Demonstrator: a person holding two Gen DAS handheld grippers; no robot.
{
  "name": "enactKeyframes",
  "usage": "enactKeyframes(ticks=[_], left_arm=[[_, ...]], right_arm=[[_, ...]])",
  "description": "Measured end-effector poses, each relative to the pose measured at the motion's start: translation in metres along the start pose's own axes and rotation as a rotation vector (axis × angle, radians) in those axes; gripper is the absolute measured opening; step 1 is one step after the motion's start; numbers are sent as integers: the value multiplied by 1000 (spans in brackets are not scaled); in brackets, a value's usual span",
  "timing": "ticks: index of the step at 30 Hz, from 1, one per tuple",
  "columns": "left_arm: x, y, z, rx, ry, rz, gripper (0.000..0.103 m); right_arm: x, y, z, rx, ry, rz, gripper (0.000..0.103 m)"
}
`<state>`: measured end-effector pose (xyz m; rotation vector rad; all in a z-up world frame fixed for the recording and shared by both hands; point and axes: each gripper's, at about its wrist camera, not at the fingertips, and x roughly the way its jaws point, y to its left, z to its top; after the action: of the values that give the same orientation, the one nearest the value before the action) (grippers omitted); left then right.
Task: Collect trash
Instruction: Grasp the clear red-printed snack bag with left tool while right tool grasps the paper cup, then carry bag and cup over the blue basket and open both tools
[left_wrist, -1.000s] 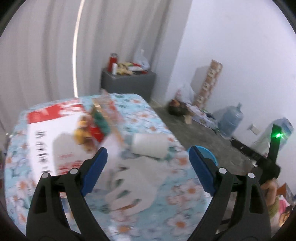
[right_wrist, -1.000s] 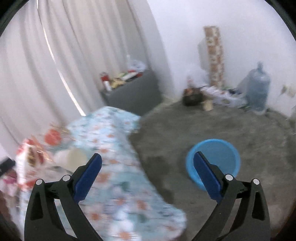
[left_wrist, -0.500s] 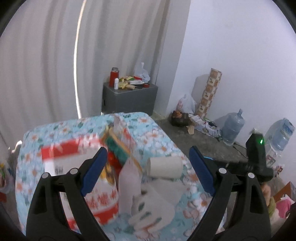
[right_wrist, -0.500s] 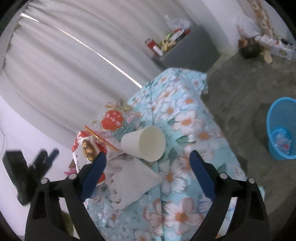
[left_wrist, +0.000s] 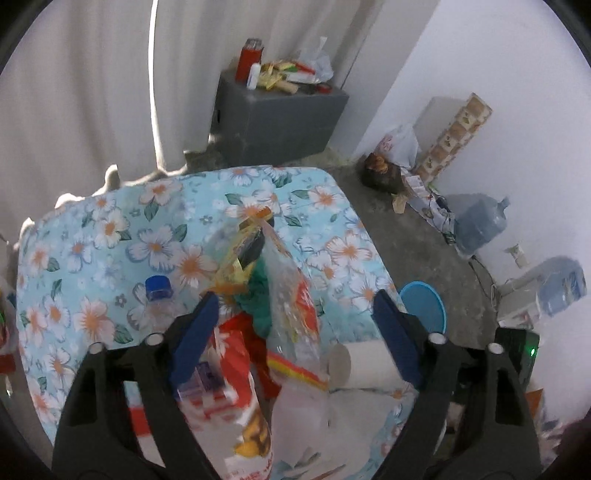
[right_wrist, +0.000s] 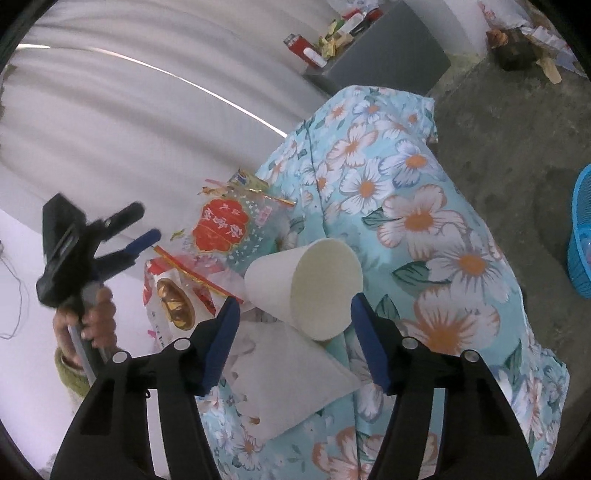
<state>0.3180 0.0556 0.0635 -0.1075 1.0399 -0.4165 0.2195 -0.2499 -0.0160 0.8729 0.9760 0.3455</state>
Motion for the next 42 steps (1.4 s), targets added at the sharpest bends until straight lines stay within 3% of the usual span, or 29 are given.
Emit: enactKeyframes(ticks=[9, 15, 21, 29, 36, 42], left_arm=[[35, 9, 0, -59, 125, -27, 57], [42, 4, -9, -51, 145, -19, 34], [38, 1, -11, -36, 129, -31, 15], [26, -7, -14, 0, 76, -40, 9], [7, -20, -18, 45, 22, -57, 7], [-13, -31, -21, 75, -64, -88, 6]], right_arm=[[12, -4, 4, 17, 31, 13, 48], [15, -5, 5, 28, 34, 17, 40], [17, -7, 6, 43, 32, 21, 38], [21, -12, 8, 64, 30, 47, 38], [23, -12, 7, 73, 30, 87, 15], [19, -6, 6, 53, 17, 111, 7]])
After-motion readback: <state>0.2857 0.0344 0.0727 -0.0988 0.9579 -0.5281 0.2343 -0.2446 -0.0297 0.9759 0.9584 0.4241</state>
